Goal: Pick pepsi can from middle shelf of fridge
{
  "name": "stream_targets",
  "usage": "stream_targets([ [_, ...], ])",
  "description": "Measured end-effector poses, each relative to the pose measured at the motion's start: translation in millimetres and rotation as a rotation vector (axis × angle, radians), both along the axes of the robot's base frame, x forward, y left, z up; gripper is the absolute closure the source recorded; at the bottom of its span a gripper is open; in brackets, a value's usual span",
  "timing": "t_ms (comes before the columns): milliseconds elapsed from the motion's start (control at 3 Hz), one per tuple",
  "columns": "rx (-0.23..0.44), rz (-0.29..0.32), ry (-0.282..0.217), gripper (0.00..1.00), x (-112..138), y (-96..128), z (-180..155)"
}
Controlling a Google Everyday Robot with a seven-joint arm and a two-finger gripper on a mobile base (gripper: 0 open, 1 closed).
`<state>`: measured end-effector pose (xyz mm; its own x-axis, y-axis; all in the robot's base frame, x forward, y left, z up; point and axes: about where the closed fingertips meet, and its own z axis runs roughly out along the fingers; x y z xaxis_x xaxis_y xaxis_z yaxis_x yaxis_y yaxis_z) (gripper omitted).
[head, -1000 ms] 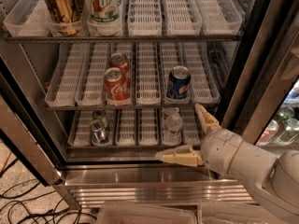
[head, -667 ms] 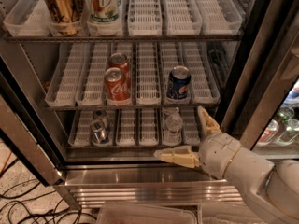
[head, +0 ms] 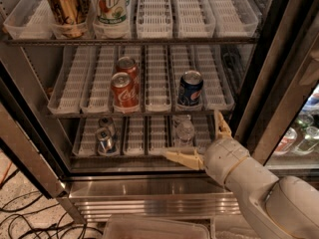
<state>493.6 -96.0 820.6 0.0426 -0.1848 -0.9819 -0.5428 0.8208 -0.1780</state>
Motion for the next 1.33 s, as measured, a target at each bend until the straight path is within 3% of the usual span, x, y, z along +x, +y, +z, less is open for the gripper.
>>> stream_targets([
  [667,0.030,-0.092,-0.050,0.00,22.9,-22.5,4.3],
  [1000,0.075,-0.105,-0.089,0.00,32.6,-30.2,9.1],
  [1333,0.150,-0.073,-0.106,0.00,51.4,-32.1,8.0],
])
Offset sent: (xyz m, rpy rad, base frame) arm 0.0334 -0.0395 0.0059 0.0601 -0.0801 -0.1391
